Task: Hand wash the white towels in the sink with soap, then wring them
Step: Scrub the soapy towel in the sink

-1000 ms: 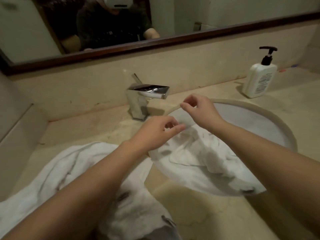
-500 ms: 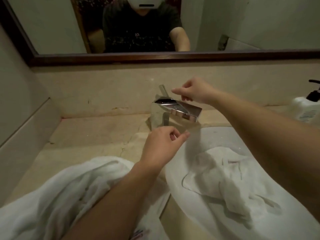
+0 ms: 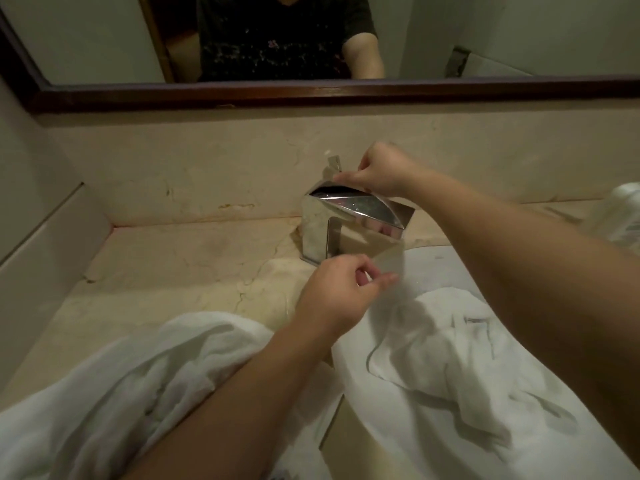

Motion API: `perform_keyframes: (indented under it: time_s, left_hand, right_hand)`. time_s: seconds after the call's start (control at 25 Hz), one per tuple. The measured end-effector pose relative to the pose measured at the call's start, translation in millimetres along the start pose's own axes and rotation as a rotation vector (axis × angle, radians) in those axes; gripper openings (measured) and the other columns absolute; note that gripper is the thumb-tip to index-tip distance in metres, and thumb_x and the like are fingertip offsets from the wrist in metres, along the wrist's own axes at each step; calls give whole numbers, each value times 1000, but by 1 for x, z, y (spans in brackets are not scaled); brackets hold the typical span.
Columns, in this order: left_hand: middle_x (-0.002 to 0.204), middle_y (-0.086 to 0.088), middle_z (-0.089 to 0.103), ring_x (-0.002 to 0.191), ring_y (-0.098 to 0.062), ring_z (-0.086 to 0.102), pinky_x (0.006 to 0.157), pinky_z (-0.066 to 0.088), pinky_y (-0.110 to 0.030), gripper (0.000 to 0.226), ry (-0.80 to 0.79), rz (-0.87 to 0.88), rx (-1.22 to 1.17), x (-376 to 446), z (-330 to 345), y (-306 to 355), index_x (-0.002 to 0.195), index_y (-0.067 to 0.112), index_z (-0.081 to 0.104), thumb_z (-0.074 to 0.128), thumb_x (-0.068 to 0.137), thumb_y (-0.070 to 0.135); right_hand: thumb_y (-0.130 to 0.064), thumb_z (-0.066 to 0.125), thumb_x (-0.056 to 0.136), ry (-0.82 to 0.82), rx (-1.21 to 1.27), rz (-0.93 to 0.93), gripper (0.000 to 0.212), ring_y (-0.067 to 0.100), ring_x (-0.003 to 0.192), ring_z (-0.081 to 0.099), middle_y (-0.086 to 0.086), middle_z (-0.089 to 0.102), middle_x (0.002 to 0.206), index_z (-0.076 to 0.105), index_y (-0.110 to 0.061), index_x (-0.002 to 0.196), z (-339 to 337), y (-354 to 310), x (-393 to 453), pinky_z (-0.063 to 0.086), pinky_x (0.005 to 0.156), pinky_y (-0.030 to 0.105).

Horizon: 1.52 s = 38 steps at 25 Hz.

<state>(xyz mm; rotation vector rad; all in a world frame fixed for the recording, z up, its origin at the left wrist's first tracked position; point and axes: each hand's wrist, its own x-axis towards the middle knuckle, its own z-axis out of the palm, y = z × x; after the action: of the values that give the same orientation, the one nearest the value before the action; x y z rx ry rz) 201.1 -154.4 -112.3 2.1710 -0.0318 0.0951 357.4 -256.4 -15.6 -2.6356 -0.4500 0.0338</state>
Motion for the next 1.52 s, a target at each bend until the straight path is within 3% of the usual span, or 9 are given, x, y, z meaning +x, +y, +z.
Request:
perform_keyframes:
  time_s: [0.28, 0.36, 0.44, 0.64, 0.96, 1.12, 1.24, 1.4, 1.52]
  left_hand:
    - [75, 11, 59, 66, -4, 53, 64, 46, -25, 27, -26, 1, -26, -4, -1, 5, 91, 27, 72, 74, 86, 53]
    - [75, 10, 61, 66, -3, 54, 62, 43, -22, 27, -26, 17, -24, -5, -1, 4, 92, 26, 72, 74, 86, 53]
    - [76, 9, 63, 68, -5, 56, 63, 45, -22, 27, -33, 31, -3, -6, 0, 5, 93, 25, 73, 74, 87, 52]
    - [70, 10, 58, 63, -3, 51, 61, 41, -21, 18, -117, 78, 28, -11, 6, 8, 87, 26, 73, 77, 86, 44]
    - [80, 3, 70, 67, -4, 57, 54, 40, -10, 22, -280, 168, 171, -9, 46, 22, 92, 19, 76, 78, 87, 40]
    - [92, 0, 72, 80, -11, 62, 67, 46, -18, 22, -404, 196, 224, 5, 80, 21, 96, 17, 75, 78, 87, 37]
    - [108, 1, 67, 98, -15, 62, 82, 48, -28, 26, -423, 156, 304, 15, 101, 10, 106, 20, 71, 76, 89, 39]
    - [126, -1, 62, 117, -18, 56, 92, 42, -27, 35, -441, 243, 379, 31, 116, 7, 123, 17, 66, 72, 93, 34]
    - [138, -4, 56, 126, -21, 54, 99, 42, -28, 50, -509, 275, 502, 37, 132, 3, 139, 16, 55, 69, 95, 33]
  right_hand:
    - [-66, 63, 86, -17, 39, 86, 58, 18, 61, 56, 2, 61, 68, 65, -8, 77, 0, 10, -17, 41, 55, 30]
    - [-54, 65, 90, 5, 72, 103, 50, 19, 59, 50, 0, 54, 60, 63, -8, 72, 0, 24, -35, 39, 53, 29]
    - [-37, 66, 93, 28, 33, 124, 39, 23, 66, 48, 3, 53, 62, 70, -1, 82, 3, 42, -56, 34, 53, 27]
    - [-63, 63, 88, 50, 18, 168, 68, 24, 60, 51, 14, 57, 65, 68, 5, 82, 4, 77, -122, 36, 56, 33]
    - [-58, 64, 90, 30, 81, 290, 55, 25, 68, 63, 9, 68, 76, 69, -4, 84, 24, 133, -202, 47, 62, 34]
    - [-52, 61, 93, -3, 27, 371, 42, 23, 77, 64, 4, 67, 82, 66, -11, 90, 42, 152, -215, 48, 67, 35]
    - [-51, 59, 95, -145, -26, 494, 45, 23, 84, 62, 5, 68, 91, 67, -7, 100, 49, 168, -215, 45, 68, 32]
    - [-47, 67, 91, -308, -79, 519, 38, 24, 84, 57, 4, 61, 85, 63, -9, 91, 58, 175, -209, 41, 66, 30]
    - [-25, 66, 90, -321, -111, 460, 16, 24, 81, 61, 0, 61, 75, 64, -14, 78, 71, 180, -205, 44, 64, 28]
